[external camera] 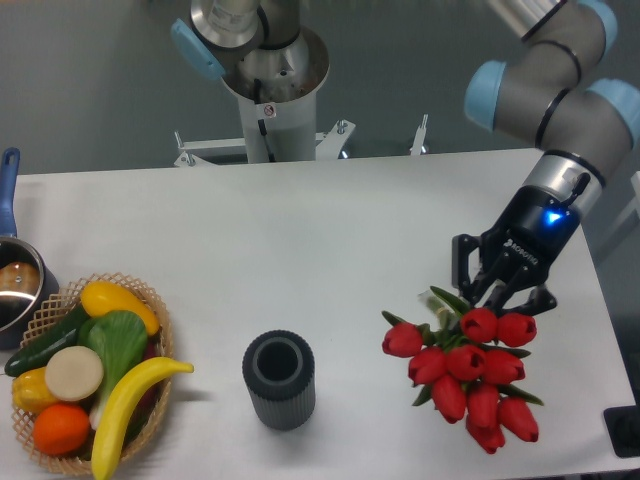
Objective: Insert the flowers into the vase
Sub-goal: 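Lift the bunch of red tulips with the gripper off the table, then carry the held tulips over to the dark grey vase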
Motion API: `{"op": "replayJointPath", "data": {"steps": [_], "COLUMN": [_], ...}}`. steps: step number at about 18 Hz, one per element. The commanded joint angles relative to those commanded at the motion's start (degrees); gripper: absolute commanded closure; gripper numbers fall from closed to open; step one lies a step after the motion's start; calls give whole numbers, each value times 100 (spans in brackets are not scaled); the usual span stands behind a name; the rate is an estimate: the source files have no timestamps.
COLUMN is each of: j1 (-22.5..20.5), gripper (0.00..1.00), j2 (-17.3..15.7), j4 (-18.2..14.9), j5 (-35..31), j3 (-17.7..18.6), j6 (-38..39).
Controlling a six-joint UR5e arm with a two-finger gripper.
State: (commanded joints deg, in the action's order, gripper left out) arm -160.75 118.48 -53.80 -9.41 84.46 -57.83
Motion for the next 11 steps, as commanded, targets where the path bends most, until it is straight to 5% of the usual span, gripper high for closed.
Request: {"op": "replayJointPath", "data": {"steps": [11], "j1": [509], "gripper": [100], "j2": [255], "j4": [511], "j5": [1538], "j3": [-369], "j6": [-351]}}
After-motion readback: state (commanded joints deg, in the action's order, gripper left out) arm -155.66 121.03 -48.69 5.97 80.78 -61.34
